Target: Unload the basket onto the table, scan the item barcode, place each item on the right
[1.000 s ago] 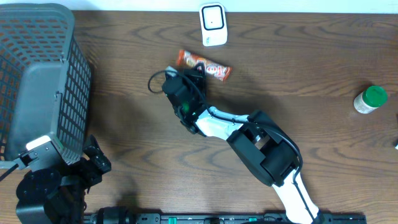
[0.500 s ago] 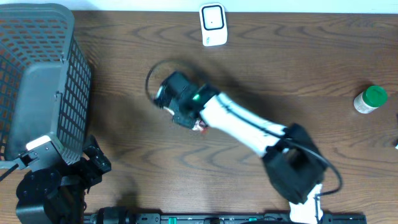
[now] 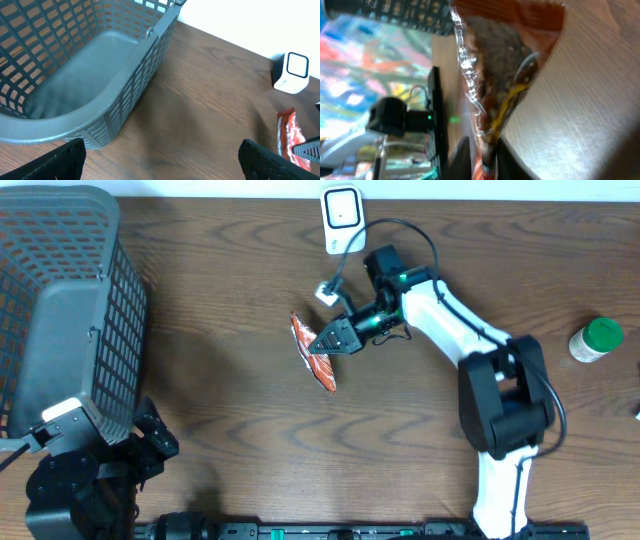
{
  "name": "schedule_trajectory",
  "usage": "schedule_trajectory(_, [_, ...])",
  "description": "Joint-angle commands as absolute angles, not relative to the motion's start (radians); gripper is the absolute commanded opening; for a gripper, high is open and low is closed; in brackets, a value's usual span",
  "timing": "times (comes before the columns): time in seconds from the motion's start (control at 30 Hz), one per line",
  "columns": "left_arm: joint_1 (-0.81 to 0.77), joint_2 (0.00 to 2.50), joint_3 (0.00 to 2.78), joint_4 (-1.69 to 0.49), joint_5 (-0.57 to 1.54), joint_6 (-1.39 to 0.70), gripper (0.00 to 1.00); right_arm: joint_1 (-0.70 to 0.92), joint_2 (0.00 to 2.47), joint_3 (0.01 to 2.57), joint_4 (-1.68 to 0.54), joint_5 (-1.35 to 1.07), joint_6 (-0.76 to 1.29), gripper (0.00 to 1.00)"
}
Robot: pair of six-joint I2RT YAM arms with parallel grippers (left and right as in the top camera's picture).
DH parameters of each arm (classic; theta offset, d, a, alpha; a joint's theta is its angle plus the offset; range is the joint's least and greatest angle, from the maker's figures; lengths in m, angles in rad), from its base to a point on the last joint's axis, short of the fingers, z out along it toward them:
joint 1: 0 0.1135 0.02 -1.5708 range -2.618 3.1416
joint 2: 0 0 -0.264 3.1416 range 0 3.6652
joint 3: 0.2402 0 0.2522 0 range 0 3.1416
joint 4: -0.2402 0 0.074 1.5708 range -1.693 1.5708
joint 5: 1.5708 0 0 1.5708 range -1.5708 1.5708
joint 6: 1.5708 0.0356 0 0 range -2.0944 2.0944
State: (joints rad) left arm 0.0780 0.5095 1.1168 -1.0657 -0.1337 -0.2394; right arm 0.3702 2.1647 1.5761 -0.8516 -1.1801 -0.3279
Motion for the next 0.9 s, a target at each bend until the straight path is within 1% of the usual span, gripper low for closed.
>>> schedule_trajectory(0.0, [0.083,0.507,1.116,-1.062,-0.142,-0.239,0.98,0.332,2.248,1.564,-0.853,-1.271,-0.358,0.34])
schedule_trajectory(0.03, [0.083,0.507,1.116,-1.062,-0.142,-0.239,0.98,0.327,2.263,1.564,-0.853,-1.195,-0.334,0.34])
schedule_trajectory(0.1, [0.083,0.507,1.116,-1.062,-0.142,-0.239,0.98,0.319,2.284,1.564,-0.855,-0.968,-0.256,0.24])
schedule_trajectory(0.13, [0.083,0.507,1.116,-1.062,-0.142,-0.239,0.98,0.317,2.286,1.564,-0.86,-0.874,-0.227,0.21])
schedule_trajectory(0.17, [0.083,0.507,1.116,-1.062,-0.142,-0.239,0.98,0.315,2.285,1.565,-0.861,-0.818,-0.217,0.21])
schedule_trajectory(0.2, [0.083,0.507,1.116,-1.062,-0.142,-0.239,0.98,0.313,2.275,1.567,-0.864,-0.789,-0.217,0.35])
schedule_trajectory(0.23, [0.083,0.507,1.116,-1.063,-0.142,-0.239,0.98,0.312,2.268,1.57,-0.864,-0.787,-0.217,0.59])
schedule_trajectory(0.27, [0.083,0.507,1.116,-1.062,-0.142,-0.238,0.98,0.311,2.258,1.576,-0.864,-0.787,-0.217,0.92])
schedule_trajectory(0.3, [0.083,0.507,1.116,-1.062,-0.142,-0.239,0.98,0.311,2.244,1.585,-0.865,-0.786,-0.217,0.99])
schedule_trajectory(0.43, [0.083,0.507,1.116,-1.062,-0.142,-0.239,0.98,0.318,2.165,1.62,-0.865,-0.775,-0.199,0.99])
schedule_trajectory(0.6, [0.083,0.507,1.116,-1.062,-0.142,-0.239,0.98,0.385,2.0,1.635,-0.876,-0.694,0.004,0.99])
schedule_trajectory(0.7, [0.083,0.507,1.116,-1.062,-0.142,-0.239,0.98,0.442,1.946,1.633,-0.878,-0.683,-0.019,0.99])
schedule_trajectory(0.73, [0.083,0.507,1.116,-1.062,-0.142,-0.239,0.98,0.465,1.941,1.633,-0.861,-0.681,-0.035,0.94])
schedule_trajectory(0.77, [0.083,0.507,1.116,-1.062,-0.142,-0.239,0.98,0.484,1.941,1.633,-0.847,-0.67,-0.03,0.85])
schedule_trajectory(0.8, [0.083,0.507,1.116,-1.062,-0.142,-0.239,0.98,0.505,1.942,1.633,-0.842,-0.67,-0.017,0.8])
schedule_trajectory(0.87, [0.083,0.507,1.116,-1.062,-0.142,-0.239,0.98,0.543,1.958,1.633,-0.844,-0.653,0.039,0.79])
